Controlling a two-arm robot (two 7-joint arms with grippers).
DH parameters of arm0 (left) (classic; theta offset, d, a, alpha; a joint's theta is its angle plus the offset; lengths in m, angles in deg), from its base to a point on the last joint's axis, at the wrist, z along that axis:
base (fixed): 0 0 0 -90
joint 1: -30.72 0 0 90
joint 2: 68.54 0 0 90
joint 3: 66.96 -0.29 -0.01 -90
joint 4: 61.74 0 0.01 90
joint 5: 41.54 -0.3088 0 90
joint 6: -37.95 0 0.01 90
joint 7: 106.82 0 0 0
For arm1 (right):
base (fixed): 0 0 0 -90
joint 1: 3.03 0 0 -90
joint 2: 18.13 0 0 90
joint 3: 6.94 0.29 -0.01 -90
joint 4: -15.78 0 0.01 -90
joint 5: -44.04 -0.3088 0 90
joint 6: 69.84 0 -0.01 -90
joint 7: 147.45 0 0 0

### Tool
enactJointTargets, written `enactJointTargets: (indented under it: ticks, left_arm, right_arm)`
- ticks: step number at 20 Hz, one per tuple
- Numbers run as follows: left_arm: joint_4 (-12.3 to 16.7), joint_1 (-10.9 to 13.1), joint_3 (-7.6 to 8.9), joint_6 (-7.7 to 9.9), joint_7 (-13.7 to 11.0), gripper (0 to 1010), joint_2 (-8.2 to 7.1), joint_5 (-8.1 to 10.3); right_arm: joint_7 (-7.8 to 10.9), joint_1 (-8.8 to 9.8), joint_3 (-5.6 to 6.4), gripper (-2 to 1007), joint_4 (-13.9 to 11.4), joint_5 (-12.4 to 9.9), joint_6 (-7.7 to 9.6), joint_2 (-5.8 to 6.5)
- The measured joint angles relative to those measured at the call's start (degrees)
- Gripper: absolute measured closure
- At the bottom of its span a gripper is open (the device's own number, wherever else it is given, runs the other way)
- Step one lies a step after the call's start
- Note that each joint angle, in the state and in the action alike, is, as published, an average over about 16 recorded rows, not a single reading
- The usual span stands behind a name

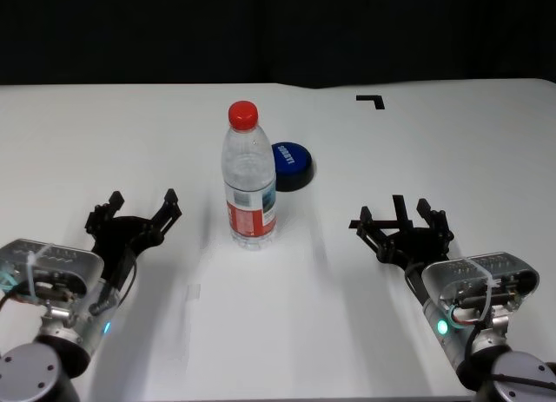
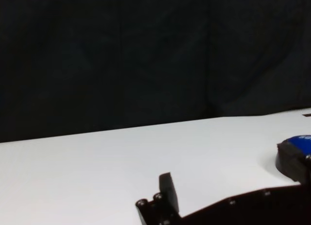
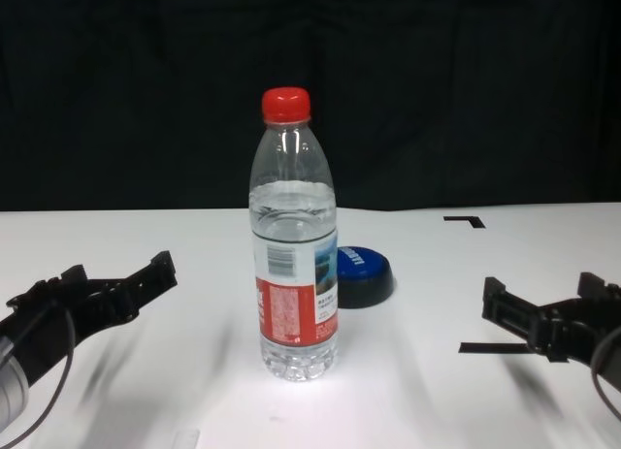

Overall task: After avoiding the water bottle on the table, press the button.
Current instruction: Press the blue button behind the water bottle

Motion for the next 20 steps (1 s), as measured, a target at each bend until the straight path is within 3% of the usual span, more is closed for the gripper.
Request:
enactJointTargets:
  ticks: [20]
  left_arm:
    - [0.0,0.0,0.00,0.00,0.0,7,0.00,0.00]
  right_arm:
    - [0.00,0.00,0.00,2,0.0,0.0,0.00,0.00]
